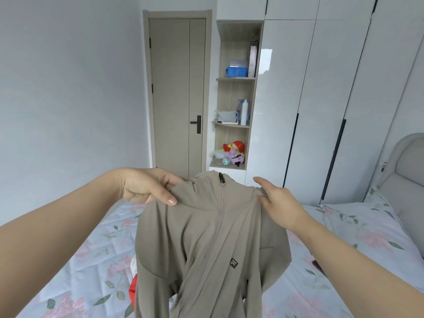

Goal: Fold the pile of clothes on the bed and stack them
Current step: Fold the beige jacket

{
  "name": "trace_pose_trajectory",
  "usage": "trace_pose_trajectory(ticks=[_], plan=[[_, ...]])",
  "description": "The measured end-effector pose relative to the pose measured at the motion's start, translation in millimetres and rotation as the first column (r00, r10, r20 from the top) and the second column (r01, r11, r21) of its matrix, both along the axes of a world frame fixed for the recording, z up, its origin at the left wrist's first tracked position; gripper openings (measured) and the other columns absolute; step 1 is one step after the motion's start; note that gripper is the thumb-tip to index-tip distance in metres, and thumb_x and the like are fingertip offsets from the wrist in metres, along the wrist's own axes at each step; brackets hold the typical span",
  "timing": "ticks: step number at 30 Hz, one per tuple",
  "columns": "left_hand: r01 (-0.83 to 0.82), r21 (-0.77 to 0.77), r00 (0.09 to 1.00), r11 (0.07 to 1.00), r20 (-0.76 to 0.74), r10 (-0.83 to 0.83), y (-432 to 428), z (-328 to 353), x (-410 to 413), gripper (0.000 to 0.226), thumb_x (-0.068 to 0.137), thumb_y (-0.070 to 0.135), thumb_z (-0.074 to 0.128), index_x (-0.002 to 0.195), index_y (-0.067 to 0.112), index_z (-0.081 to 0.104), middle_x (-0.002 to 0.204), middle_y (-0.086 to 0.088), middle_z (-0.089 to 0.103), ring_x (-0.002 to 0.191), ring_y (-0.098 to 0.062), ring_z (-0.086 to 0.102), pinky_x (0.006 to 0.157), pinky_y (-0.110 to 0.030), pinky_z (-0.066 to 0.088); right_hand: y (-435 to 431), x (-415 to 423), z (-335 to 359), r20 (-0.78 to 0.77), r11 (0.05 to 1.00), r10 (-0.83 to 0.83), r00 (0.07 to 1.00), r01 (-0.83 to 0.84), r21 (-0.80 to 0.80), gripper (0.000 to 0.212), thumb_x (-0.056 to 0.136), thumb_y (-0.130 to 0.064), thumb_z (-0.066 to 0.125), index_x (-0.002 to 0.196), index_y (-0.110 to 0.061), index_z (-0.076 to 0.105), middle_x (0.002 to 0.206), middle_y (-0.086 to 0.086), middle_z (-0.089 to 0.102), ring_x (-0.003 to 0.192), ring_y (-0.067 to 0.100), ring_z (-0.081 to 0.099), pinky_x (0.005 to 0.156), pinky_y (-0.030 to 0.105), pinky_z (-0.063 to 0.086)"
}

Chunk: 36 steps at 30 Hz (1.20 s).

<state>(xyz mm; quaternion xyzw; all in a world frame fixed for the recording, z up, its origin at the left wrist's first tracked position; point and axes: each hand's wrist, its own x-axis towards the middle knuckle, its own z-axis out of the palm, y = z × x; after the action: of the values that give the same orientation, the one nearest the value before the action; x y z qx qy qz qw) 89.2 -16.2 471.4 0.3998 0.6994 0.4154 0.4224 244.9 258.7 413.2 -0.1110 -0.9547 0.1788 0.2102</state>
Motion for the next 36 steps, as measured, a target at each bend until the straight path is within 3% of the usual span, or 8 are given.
trace_pose_trajectory(ticks=[7, 13, 17, 20, 24, 27, 31, 36], plan=[[-0.394, 0.235, 0.912, 0.888, -0.021, 0.410, 19, -10, 10, 0.015, 0.087, 0.005, 0.061, 0.075, 0.007, 0.068, 0.072, -0.002, 0.070, 0.065, -0.010, 0.068, 0.058, -0.019, 0.054, -9, 8, -9, -0.115, 0.973, -0.212, 0.971, 0.220, 0.068, 0.020, 0.092, -0.035, 0.057, 0.086, -0.016, 0.054, 0.080, 0.008, 0.065, 0.081, 0.029, 0.059, 0.060, 0.031, 0.040], [-0.560, 0.341, 0.812, 0.755, 0.041, 0.583, 14, -24, 4, 0.015, 0.091, 0.018, 0.059, 0.078, 0.012, 0.055, 0.075, -0.001, 0.064, 0.065, -0.012, 0.061, 0.057, -0.019, 0.052, -8, 6, -15, -0.291, 0.939, -0.182, 0.939, 0.078, -0.336, 0.017, 0.091, -0.015, 0.061, 0.082, -0.005, 0.071, 0.088, 0.007, 0.056, 0.082, 0.017, 0.049, 0.071, 0.023, 0.033], [-0.496, 0.331, 0.868, 0.803, 0.147, 0.475, -3, -31, 4, 0.006, 0.084, 0.010, 0.063, 0.089, 0.012, 0.059, 0.080, -0.006, 0.068, 0.065, -0.012, 0.067, 0.056, -0.021, 0.054, -10, 7, -5, -0.260, 0.425, -0.280, 0.924, -0.124, -0.897, 0.025, 0.098, -0.011, 0.048, 0.076, -0.010, 0.062, 0.074, 0.006, 0.059, 0.069, 0.020, 0.052, 0.062, 0.029, 0.046], [-0.347, 0.210, 0.938, 0.914, 0.088, 0.336, -21, -31, 1, 0.046, 0.069, 0.003, 0.071, 0.111, 0.017, 0.062, 0.084, -0.005, 0.070, 0.075, -0.015, 0.068, 0.065, -0.022, 0.054, -8, 8, 1, -0.206, 0.152, -0.295, 0.933, -0.167, -0.974, 0.028, 0.101, -0.015, 0.040, 0.076, -0.015, 0.053, 0.067, 0.002, 0.056, 0.060, 0.015, 0.052, 0.055, 0.027, 0.047], [-0.441, -0.176, 0.704, 0.880, -0.676, 0.218, -20, -31, -1, 0.029, 0.074, 0.021, 0.080, 0.098, 0.023, 0.063, 0.082, 0.005, 0.053, 0.079, -0.012, 0.054, 0.064, -0.015, 0.039, -19, 6, -9, -0.165, 0.600, -0.234, 0.958, 0.009, -0.800, 0.030, 0.100, -0.012, 0.040, 0.071, -0.015, 0.050, 0.069, 0.001, 0.051, 0.061, 0.013, 0.044, 0.056, 0.026, 0.037], [-0.552, -0.118, 0.399, 0.825, -0.906, 0.138, -12, -33, 0, 0.033, 0.085, 0.031, 0.067, 0.062, 0.020, 0.046, 0.065, 0.007, 0.043, 0.066, -0.012, 0.044, 0.051, -0.020, 0.028, -26, 10, -11, -0.049, 0.670, -0.034, 0.998, -0.014, -0.742, 0.026, 0.095, -0.023, 0.054, 0.070, -0.015, 0.056, 0.067, 0.000, 0.058, 0.058, 0.011, 0.051, 0.053, 0.021, 0.041], [-0.519, 0.071, 0.336, 0.852, -0.900, 0.279, -8, -40, -2, 0.038, 0.094, 0.026, 0.055, 0.063, 0.012, 0.038, 0.061, 0.001, 0.037, 0.066, -0.019, 0.038, 0.057, -0.028, 0.027, -19, 18, -8, 0.328, 0.741, 0.173, 0.929, 0.097, -0.665, 0.028, 0.075, -0.039, 0.076, 0.086, -0.013, 0.071, 0.091, 0.000, 0.071, 0.086, 0.014, 0.065, 0.077, 0.026, 0.051], [-0.561, 0.296, 0.723, 0.773, -0.278, 0.632, 2, -42, 11, 0.021, 0.096, 0.013, 0.053, 0.080, -0.001, 0.058, 0.073, -0.010, 0.053, 0.064, -0.021, 0.050, 0.060, -0.026, 0.040, -14, 17, -12, 0.303, 0.677, 0.245, 0.921, 0.061, -0.733, 0.011, 0.087, -0.024, 0.066, 0.082, -0.015, 0.062, 0.082, -0.005, 0.066, 0.078, 0.010, 0.059, 0.073, 0.025, 0.044]])
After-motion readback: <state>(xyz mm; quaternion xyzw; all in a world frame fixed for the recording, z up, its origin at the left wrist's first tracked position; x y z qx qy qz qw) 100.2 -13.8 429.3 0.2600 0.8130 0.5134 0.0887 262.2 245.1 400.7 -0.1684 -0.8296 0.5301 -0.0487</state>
